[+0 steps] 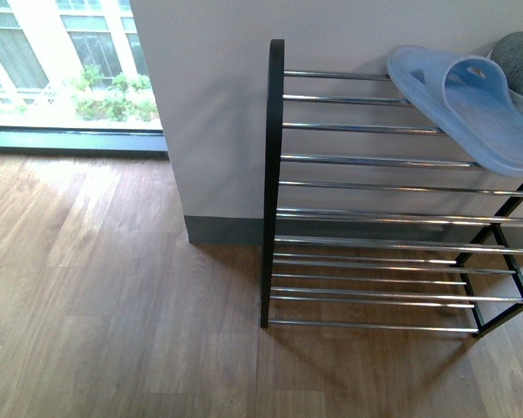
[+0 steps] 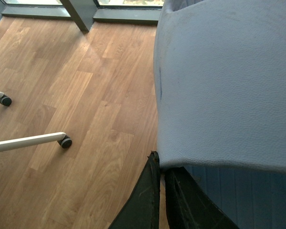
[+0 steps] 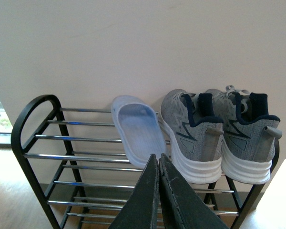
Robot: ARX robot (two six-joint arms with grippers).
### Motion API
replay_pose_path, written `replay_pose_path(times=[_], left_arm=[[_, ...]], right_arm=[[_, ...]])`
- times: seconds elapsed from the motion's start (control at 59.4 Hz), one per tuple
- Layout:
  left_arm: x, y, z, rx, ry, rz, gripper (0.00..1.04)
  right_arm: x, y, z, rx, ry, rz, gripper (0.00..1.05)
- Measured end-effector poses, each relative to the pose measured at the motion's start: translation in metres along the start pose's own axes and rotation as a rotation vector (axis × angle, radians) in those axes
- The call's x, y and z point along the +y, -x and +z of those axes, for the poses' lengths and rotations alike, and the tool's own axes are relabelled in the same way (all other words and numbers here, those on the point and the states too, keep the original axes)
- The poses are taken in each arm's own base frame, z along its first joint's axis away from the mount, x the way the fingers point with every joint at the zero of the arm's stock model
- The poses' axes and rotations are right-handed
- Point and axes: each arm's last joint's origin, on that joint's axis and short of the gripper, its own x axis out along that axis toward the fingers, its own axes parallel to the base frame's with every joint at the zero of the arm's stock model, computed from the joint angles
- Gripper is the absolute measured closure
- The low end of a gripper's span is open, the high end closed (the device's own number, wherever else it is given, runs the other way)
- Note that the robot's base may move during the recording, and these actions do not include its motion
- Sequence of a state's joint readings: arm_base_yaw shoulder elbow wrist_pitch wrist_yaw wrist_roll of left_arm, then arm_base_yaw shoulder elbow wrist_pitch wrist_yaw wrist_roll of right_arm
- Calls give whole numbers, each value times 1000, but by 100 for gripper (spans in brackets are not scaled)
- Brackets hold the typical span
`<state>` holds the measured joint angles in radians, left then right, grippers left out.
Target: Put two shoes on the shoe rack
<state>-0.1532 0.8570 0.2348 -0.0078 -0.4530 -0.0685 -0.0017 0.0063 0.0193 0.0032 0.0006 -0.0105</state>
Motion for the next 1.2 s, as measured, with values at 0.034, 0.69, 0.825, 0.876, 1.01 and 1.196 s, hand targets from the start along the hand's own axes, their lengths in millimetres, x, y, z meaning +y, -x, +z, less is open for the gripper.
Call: replay_pose_path(times=[0.034,0.69,0.825,0.876,1.01,1.196], left_arm=[[0,0,0,0,0,0,103],[0,0,0,-1,0,6,103],[0,0,0,-1,0,3,103],[0,0,0,0,0,0,103],[-8,-3,7,-115,140,-153,103],[-69,-33,94,-132,167,-389,103]], right_arm=[[0,0,0,0,0,0,103],[0,0,0,-2,0,4,11],[0,0,0,-2,0,3,9],[0,0,0,-2,0,0,9],[0,0,0,0,0,-5,9],[0,0,0,0,0,-1,9]])
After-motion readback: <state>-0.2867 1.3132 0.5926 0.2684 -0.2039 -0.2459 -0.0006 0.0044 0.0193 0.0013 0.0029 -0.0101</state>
